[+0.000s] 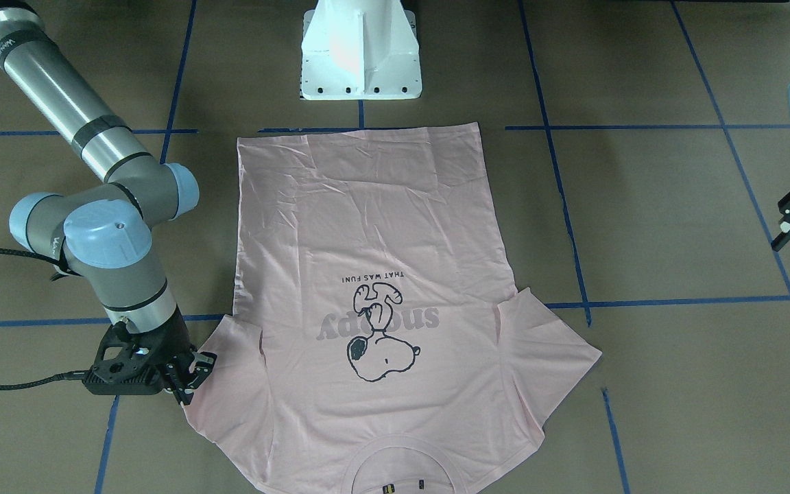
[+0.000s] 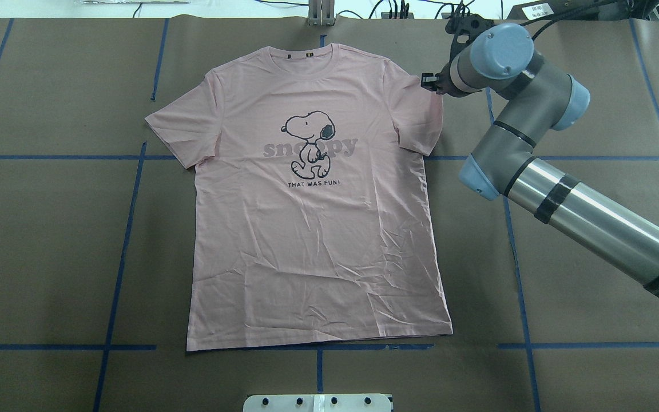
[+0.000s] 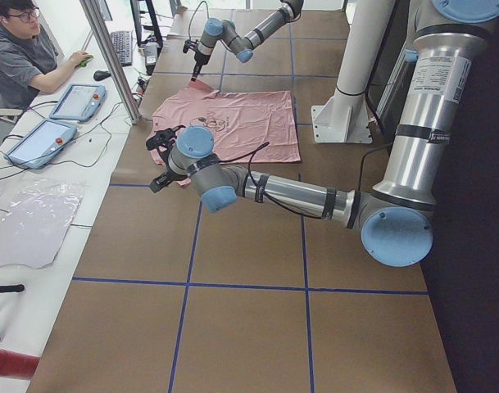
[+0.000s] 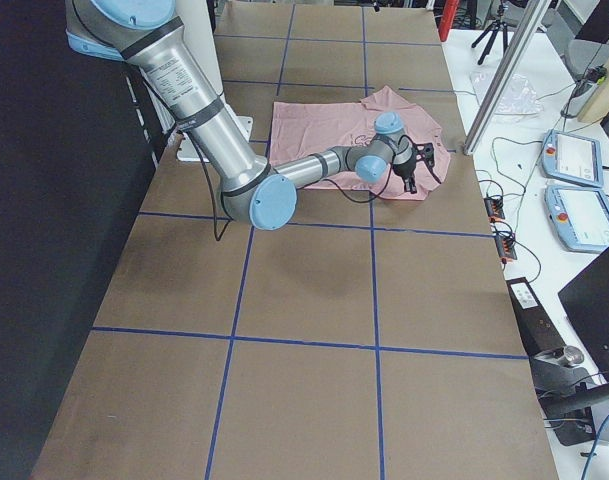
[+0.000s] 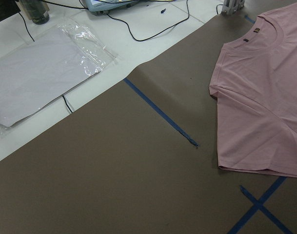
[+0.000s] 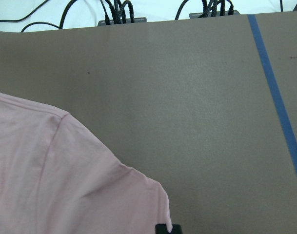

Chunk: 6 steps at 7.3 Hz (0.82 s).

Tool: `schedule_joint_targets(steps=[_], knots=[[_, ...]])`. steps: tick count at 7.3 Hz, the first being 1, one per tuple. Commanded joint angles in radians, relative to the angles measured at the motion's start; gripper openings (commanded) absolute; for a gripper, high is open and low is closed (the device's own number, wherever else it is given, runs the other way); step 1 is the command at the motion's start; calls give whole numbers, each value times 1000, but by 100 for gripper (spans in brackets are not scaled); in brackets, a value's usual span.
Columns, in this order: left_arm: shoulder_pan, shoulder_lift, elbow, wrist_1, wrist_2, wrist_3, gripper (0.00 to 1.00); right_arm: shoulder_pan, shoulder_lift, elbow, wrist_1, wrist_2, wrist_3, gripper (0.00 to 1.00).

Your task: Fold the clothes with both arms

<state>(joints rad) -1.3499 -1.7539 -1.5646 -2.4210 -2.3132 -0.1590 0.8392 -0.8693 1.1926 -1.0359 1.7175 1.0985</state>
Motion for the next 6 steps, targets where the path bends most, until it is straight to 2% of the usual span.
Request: schedule_joint_targets(steps=[1,3,5,6], knots=[[0,-1,0,0,0,-2,100,-76,106,36,-177,-147,123,0],[0,-1,0,0,0,-5,100,-152,192,-51,-174,-244,173,0],[0,-1,3,0,0,-5,100,-176,211,-67,-168,-257,172,0],[0,-1,5,2,2,-4,100,-180,213,-67,-168,-259,169,61]])
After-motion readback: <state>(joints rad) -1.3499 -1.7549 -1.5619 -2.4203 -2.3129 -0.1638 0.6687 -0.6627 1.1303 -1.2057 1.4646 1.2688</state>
